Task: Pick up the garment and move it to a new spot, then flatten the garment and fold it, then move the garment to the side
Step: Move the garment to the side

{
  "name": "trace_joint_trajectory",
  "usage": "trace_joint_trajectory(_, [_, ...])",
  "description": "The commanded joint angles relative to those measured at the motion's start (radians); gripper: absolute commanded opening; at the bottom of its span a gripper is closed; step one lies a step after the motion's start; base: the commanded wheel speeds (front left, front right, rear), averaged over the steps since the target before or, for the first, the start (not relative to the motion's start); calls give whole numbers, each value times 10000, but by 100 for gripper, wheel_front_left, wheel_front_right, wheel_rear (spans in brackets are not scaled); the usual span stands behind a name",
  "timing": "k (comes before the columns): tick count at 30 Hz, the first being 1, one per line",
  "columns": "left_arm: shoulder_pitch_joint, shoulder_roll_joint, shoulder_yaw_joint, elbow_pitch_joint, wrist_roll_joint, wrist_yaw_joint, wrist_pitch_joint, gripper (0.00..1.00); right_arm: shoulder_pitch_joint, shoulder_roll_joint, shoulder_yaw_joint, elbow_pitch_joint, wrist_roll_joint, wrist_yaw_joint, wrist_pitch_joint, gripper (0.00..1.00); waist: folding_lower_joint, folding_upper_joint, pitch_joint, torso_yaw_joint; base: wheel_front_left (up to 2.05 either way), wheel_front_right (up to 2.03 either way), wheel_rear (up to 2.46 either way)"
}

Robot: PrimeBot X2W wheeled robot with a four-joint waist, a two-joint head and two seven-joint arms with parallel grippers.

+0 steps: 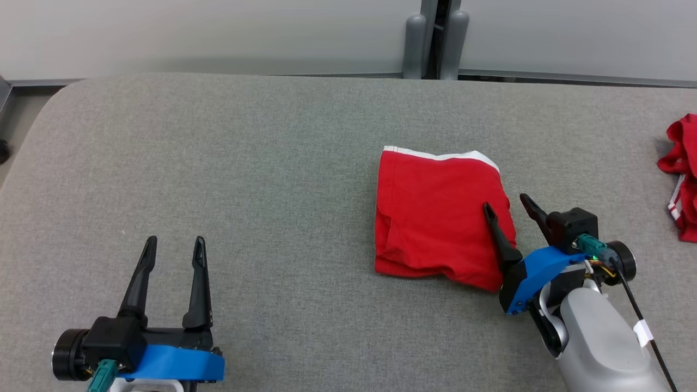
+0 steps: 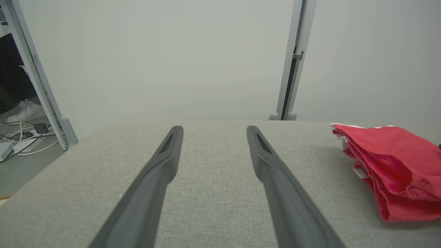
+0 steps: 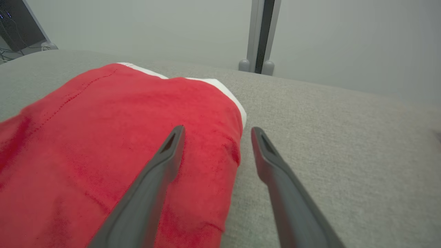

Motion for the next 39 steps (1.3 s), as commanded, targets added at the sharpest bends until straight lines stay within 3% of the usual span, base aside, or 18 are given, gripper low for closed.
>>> trace_joint_trajectory(1, [-170,33,-58,-40,-70,78,-27,100,-202,-53,-73,466,108,-4,-129,100,-1,-1,255,139,0,0,0])
trace_joint_trajectory(13, [-595,33,-248,11,-133,159,-27,100,-465,371,23,2373,536,-4,-558,100,-1,-1,701,142,0,0,0])
trace_joint_trajectory(14, [-607,33,-248,10,-133,148,-27,100,-460,435,79,2479,661,-4,-584,95,-1,-1,701,126,0,0,0])
trace_joint_trajectory(15, [-601,33,-245,16,-133,143,-27,100,-467,474,143,2574,766,-3,-584,39,-1,-1,698,107,0,0,0])
trace_joint_trajectory(16, [-588,33,-234,22,-128,141,-27,100,-482,521,238,2619,857,-3,-608,0,-1,-1,693,80,0,0,0])
trace_joint_trajectory(23, [-492,31,-157,-48,-99,110,-26,100,-825,162,405,2424,1236,-14,-815,0,-1,-1,722,-343,0,0,0])
trace_joint_trajectory(39, [-1015,37,-42,-133,337,-182,-27,100,-641,-1591,142,866,1348,-6,-860,0,-1,-1,1207,-2446,0,0,0])
